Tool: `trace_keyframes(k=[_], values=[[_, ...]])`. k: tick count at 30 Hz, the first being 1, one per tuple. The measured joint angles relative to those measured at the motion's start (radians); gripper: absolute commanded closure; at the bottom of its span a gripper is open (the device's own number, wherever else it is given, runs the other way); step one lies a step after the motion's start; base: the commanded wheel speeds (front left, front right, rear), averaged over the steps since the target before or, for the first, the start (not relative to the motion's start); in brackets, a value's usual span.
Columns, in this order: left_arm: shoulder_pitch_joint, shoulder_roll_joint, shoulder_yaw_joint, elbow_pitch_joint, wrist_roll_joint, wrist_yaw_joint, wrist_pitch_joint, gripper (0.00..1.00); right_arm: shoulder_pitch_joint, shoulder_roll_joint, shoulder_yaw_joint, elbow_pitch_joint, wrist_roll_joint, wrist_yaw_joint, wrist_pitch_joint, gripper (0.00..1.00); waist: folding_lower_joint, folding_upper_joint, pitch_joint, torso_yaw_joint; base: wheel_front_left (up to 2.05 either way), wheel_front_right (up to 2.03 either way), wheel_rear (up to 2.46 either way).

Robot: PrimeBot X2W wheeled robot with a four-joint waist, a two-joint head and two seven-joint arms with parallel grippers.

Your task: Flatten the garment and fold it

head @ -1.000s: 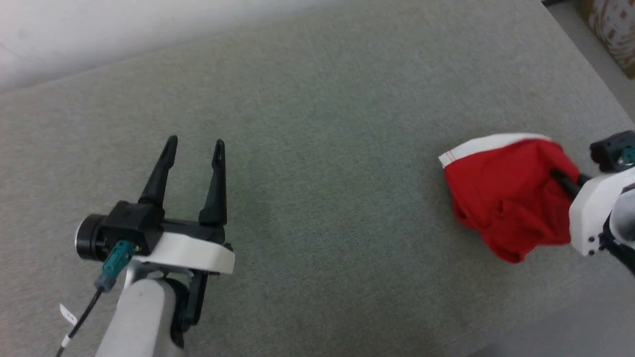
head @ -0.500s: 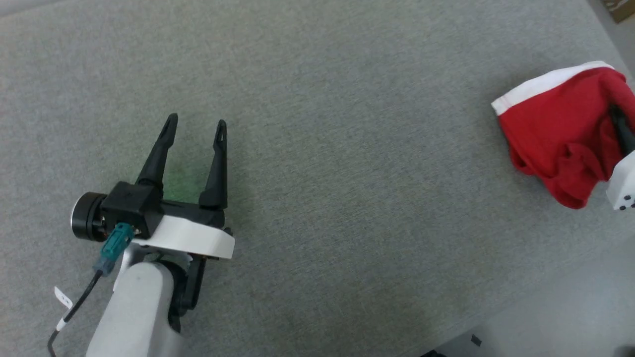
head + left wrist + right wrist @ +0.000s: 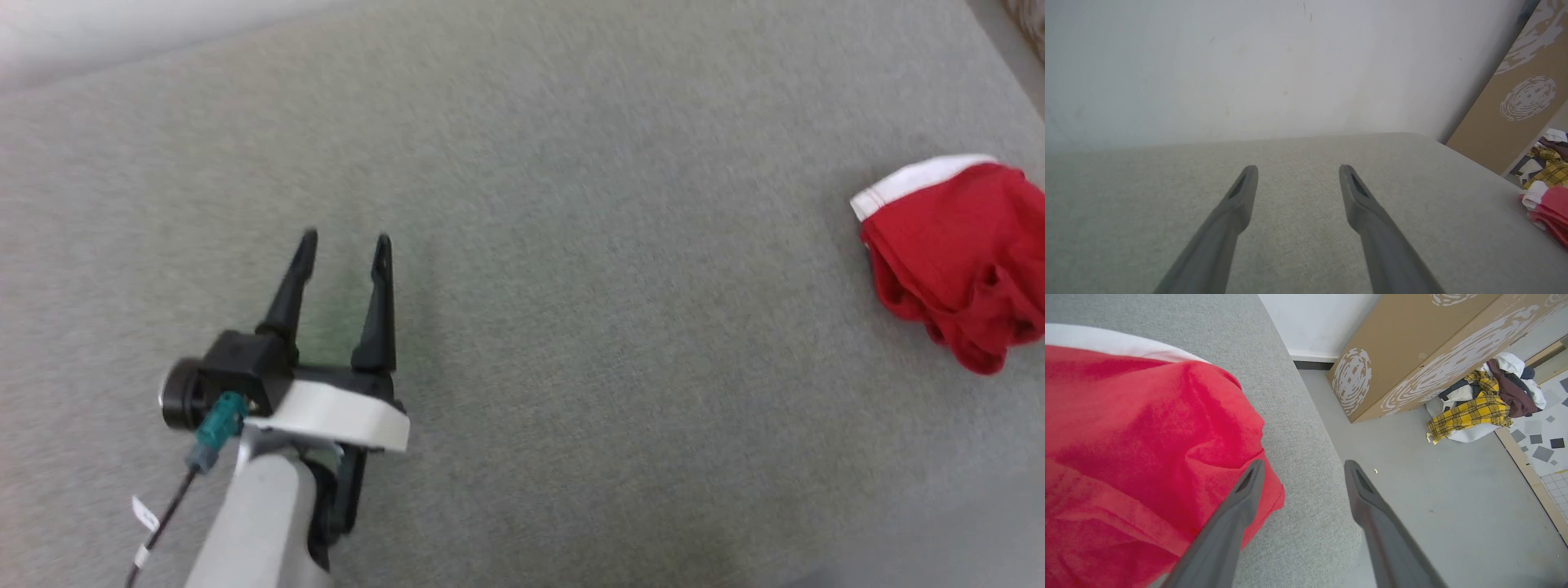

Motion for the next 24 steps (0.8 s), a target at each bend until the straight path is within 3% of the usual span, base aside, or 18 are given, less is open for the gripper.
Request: trace_keyframes(k=[5, 12, 18, 24], values=[[0.047, -0.026, 0.011, 0.025, -0.012, 0.003, -0.008, 0.0, 0.13, 0.043, -0.086, -0.17, -0.031, 0.0, 0.0, 0.0, -0.0001, 0.0, -0.067, 0.041, 0.0, 0.0, 0.0], [0.118, -0.043, 0.041, 0.033, -0.025, 0.014, -0.01, 0.0, 0.347, 0.224, -0.156, -0.517, -0.07, 0.0, 0.002, 0.0, -0.0002, 0.0, -0.148, 0.13, 0.0, 0.0, 0.0], [0.166, -0.046, 0.1, 0.041, -0.026, 0.025, -0.01, 0.0, 0.435, 0.362, -0.143, -0.736, -0.084, 0.0, 0.044, 0.0, 0.0, 0.0, -0.205, 0.224, 0.0, 0.0, 0.0], [0.206, -0.024, 0.157, 0.06, -0.026, 0.026, -0.01, 0.0, 0.509, 0.456, -0.134, -0.917, -0.101, 0.0, 0.067, 0.0, 0.0, 0.0, -0.255, 0.308, 0.0, 0.0, 0.0]])
